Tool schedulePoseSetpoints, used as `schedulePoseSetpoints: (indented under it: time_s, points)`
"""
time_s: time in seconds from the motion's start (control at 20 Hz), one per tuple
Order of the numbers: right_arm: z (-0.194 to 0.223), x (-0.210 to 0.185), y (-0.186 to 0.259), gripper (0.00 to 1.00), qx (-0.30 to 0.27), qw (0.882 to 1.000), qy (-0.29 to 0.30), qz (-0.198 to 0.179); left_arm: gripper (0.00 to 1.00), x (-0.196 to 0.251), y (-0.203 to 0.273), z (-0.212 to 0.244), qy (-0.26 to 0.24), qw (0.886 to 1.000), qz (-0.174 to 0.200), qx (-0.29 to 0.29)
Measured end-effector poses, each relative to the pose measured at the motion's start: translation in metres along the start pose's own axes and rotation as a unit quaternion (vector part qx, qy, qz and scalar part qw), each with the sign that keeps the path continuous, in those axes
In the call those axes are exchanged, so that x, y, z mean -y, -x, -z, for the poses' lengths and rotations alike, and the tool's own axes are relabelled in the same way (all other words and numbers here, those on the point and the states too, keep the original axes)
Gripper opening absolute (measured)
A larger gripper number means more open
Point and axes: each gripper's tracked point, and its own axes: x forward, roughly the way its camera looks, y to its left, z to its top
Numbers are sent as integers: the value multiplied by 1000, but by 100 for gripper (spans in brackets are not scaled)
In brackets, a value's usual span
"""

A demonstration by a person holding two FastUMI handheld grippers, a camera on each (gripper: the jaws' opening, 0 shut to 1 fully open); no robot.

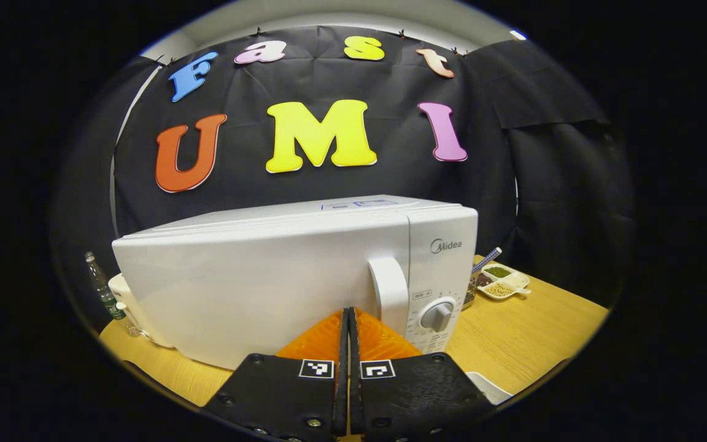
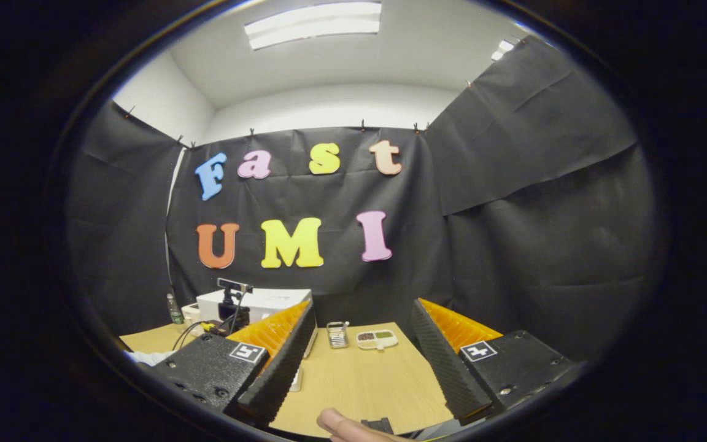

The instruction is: Open the microwave oven with the left hand, put the food in, and close the microwave oven.

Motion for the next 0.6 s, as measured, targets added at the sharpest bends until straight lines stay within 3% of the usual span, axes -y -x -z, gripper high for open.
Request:
schedulePoseSetpoints:
  time_s: [0.05,0.1,0.2,0.3,0.4,0.45,0.55,0.6]
  points:
    - [0,-2,-2,90,-1,1000,0,1,1,-1,11,-9,4,1000,-1,11]
    - [2,-4,-5,100,-4,1000,1,2,1,-2,24,-19,6,1000,-5,23]
    - [3,-10,-8,100,-11,1000,2,-1,1,4,49,-39,11,999,2,41]
    - [0,-14,-11,100,-12,1000,-6,-1,17,6,73,-56,8,999,5,48]
    - [-2,-16,-14,100,-8,1000,-16,2,79,4,95,-65,5,999,1,35]
    - [-2,-18,-15,100,-8,1000,-16,3,95,-3,100,-66,9,1000,-15,24]
    - [-5,-20,-19,100,-8,1000,-12,5,95,-18,118,-74,25,999,-42,11]
    - [-7,-22,-21,90,-8,1000,-11,5,95,-22,128,-79,32,998,-46,7]
